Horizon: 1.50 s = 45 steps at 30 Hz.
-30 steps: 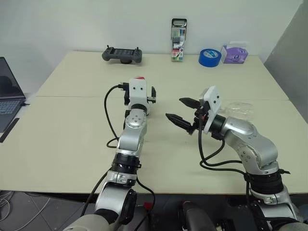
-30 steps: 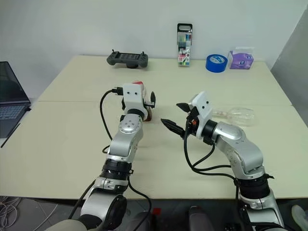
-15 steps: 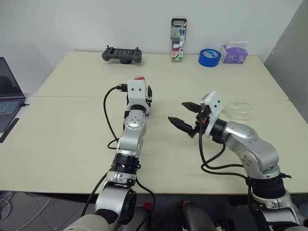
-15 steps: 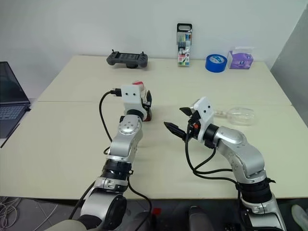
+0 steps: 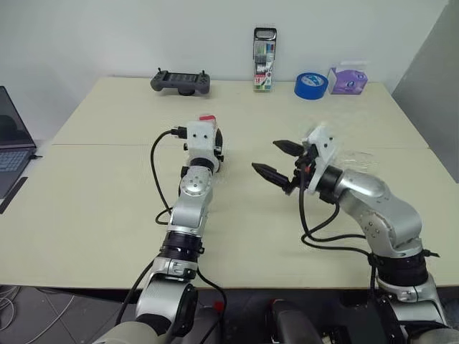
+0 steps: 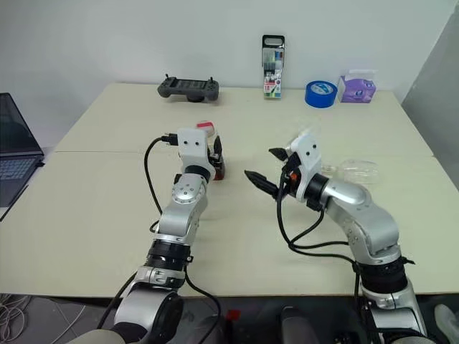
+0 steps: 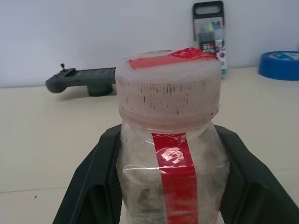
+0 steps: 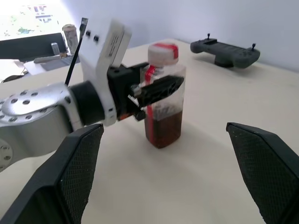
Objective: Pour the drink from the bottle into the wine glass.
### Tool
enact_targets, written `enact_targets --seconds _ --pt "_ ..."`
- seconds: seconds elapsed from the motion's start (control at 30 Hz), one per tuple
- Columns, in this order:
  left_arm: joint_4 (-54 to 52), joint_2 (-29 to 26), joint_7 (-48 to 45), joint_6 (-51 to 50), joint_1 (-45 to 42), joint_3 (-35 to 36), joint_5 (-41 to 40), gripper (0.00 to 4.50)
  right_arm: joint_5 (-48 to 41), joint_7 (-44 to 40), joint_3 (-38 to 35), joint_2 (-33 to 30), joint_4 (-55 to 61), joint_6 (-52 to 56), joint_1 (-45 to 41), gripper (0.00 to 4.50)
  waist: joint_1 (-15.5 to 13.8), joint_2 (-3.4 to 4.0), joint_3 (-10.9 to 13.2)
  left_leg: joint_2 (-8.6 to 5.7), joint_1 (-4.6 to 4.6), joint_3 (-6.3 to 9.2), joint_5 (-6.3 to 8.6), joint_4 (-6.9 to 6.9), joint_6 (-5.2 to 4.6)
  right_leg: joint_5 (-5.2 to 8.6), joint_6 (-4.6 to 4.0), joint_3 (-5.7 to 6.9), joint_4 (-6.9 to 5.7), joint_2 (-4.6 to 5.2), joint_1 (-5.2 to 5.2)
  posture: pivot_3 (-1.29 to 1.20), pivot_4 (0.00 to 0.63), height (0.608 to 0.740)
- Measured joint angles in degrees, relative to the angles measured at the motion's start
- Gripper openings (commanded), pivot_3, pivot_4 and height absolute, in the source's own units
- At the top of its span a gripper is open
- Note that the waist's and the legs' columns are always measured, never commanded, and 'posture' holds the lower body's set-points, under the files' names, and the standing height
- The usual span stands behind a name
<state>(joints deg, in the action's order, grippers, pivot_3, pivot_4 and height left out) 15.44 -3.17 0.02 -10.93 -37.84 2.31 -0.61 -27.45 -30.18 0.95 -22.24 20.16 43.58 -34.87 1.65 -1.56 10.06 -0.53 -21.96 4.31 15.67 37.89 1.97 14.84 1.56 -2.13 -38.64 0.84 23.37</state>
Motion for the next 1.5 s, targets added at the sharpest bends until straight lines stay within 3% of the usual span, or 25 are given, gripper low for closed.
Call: enact_targets --seconds 0.2,0.33,0.47,0.7,1.07,1.23,1.5 --pt "-9.9 -7.0 -21.0 -9.1 2.6 -2.0 -12.0 2.12 -6.4 3.1 -8.1 -1.6 -0.1 7.6 -13.0 4.5 -0.1 0.04 0.1 0.02 -0.37 0.16 -0.01 0.0 0.02 0.0 0.0 0.0 0.11 0.07 0.2 0.0 0.15 0.74" --pt "-15.8 -12.4 -28.4 -12.4 4.3 -4.7 -13.0 2.12 -10.1 5.5 -8.8 -2.3 0.0 16.2 -13.5 4.5 0.0 0.1 0.1 0.02 -0.44 0.14 0.0 0.0 0.0 0.0 -0.01 -0.07 0.06 0.2 0.3 0.0 0.15 0.74" --pt "-20.0 -12.8 -31.3 -13.5 6.8 -7.0 -13.7 2.12 -11.0 9.1 -8.0 -1.9 2.1 22.5 -12.4 4.5 -0.1 0.13 0.2 0.0 -0.5 0.15 0.0 0.05 0.0 0.0 -0.01 -0.07 0.02 0.21 0.34 0.0 0.15 0.74" --pt "-24.0 -12.4 -35.0 -12.9 8.8 -9.4 -15.1 2.12 -11.5 16.1 -5.7 4.5 7.5 27.4 -8.4 4.5 0.0 0.14 0.2 0.02 -0.53 0.14 -0.01 0.05 -0.01 0.0 -0.01 -0.07 -0.13 0.19 0.46 0.0 0.15 0.74" --pt "-24.2 -12.1 -36.8 -12.5 8.8 -9.9 -15.1 2.12 -9.2 21.2 -3.9 7.0 9.5 27.2 -6.6 4.5 0.1 0.14 0.2 0.0 -0.53 0.09 -0.01 0.07 -0.01 0.0 -0.01 -0.03 -0.19 0.16 0.5 0.0 0.15 0.74" --pt "-24.1 -12.0 -36.8 -12.5 8.8 -10.2 -15.0 2.12 -7.9 21.6 -3.8 7.6 9.4 25.8 -6.4 3.24 0.1 0.14 0.2 0.0 -0.53 0.09 -0.01 0.06 -0.01 0.0 -0.01 -0.03 -0.21 0.15 0.52 0.0 0.15 0.74" --pt "-24.1 -12.1 -36.7 -12.6 8.9 -10.5 -14.9 2.12 -8.6 21.3 -3.6 7.9 9.9 26.9 -6.5 3.21 0.1 0.14 0.2 0.01 -0.54 0.08 -0.01 0.06 -0.02 0.0 -0.01 -0.04 -0.22 0.15 0.55 0.0 0.15 0.74"
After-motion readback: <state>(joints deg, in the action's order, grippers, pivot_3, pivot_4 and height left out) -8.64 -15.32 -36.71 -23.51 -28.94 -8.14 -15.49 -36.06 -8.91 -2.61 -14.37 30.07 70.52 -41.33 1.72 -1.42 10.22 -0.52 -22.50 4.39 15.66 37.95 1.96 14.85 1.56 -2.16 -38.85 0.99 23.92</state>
